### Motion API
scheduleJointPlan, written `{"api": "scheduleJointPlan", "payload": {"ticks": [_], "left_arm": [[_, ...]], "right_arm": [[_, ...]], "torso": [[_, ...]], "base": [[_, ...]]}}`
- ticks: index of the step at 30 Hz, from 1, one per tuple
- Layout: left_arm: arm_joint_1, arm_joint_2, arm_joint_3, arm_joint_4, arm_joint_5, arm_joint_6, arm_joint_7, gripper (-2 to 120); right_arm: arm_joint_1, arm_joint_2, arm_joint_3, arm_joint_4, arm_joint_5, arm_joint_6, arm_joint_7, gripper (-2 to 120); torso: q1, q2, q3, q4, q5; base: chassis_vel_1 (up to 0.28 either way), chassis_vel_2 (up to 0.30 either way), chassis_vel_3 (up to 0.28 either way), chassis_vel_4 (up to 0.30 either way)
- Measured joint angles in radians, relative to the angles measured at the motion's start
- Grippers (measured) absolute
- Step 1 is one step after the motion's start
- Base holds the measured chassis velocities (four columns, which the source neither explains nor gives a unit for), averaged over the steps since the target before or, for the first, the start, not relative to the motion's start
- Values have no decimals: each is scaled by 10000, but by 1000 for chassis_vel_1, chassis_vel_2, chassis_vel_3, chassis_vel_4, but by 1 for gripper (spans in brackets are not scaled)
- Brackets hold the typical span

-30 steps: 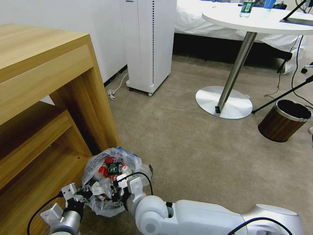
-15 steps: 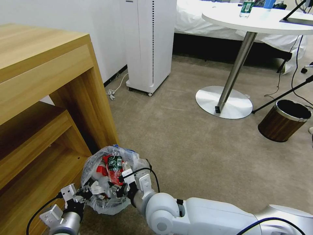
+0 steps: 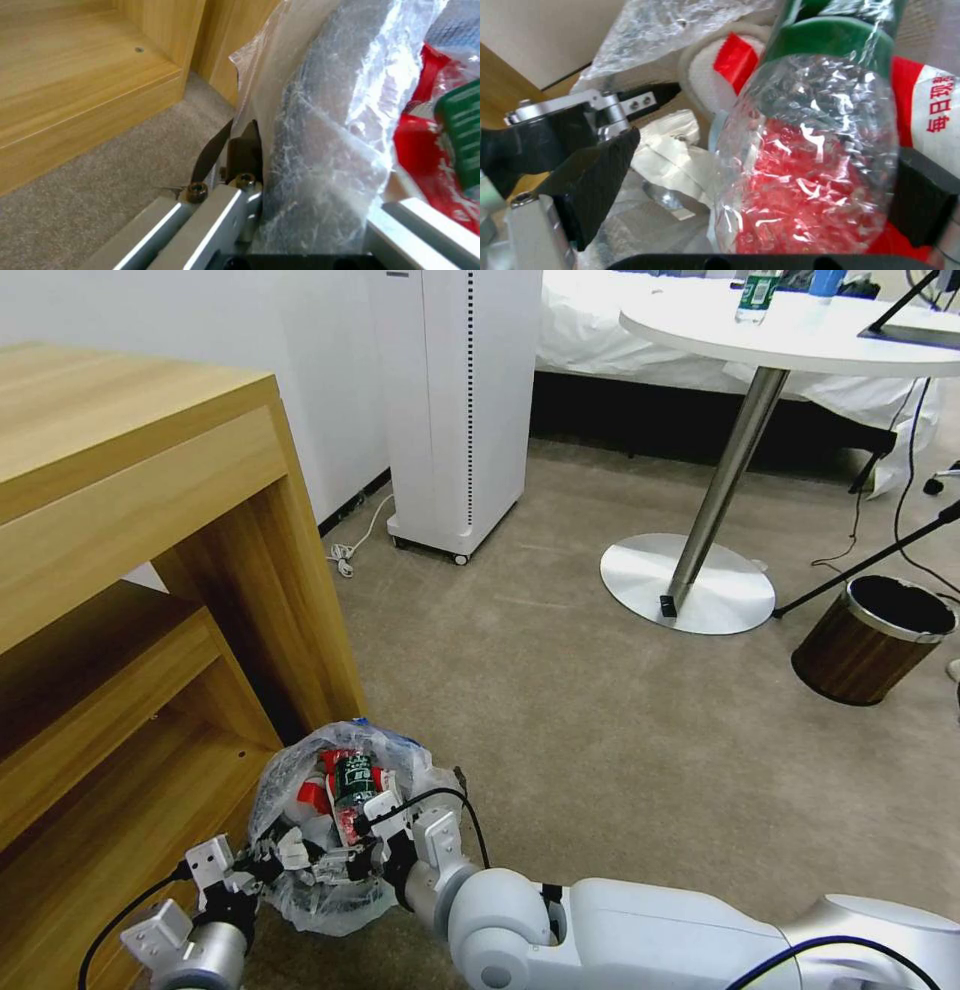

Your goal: Pick up the trash bin and place the garbage on the floor into it.

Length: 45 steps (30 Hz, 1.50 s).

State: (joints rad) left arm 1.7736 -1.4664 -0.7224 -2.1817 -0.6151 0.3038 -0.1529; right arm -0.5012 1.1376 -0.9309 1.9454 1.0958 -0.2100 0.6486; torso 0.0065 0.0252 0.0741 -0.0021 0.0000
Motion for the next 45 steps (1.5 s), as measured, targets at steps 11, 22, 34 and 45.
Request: {"api": "scheduleJointPlan", "payload": {"ticks": [11,22,34,45], "left_arm": [[-249,-5,14,168,-9,51,-37,0],[-435,0,78,379,-46,59,-55,0],[-583,50,60,526,-95,68,-56,0],[-534,392,-55,386,-490,364,-284,0]], "right_arm": [[209,-139,-179,175,-2,124,-154,100],[239,-397,-271,243,-217,368,-432,100],[52,-737,121,287,-881,1429,-1611,100],[-1296,-1776,3462,1403,-1564,3646,-3971,100]], "torso": [[0,0,0,0,0],[0,0,1,-1,1],[0,0,1,-1,1],[0,0,0,0,1]], "base": [[0,0,0,0],[0,0,0,0],[0,0,0,0],[0,0,0,0]]}}
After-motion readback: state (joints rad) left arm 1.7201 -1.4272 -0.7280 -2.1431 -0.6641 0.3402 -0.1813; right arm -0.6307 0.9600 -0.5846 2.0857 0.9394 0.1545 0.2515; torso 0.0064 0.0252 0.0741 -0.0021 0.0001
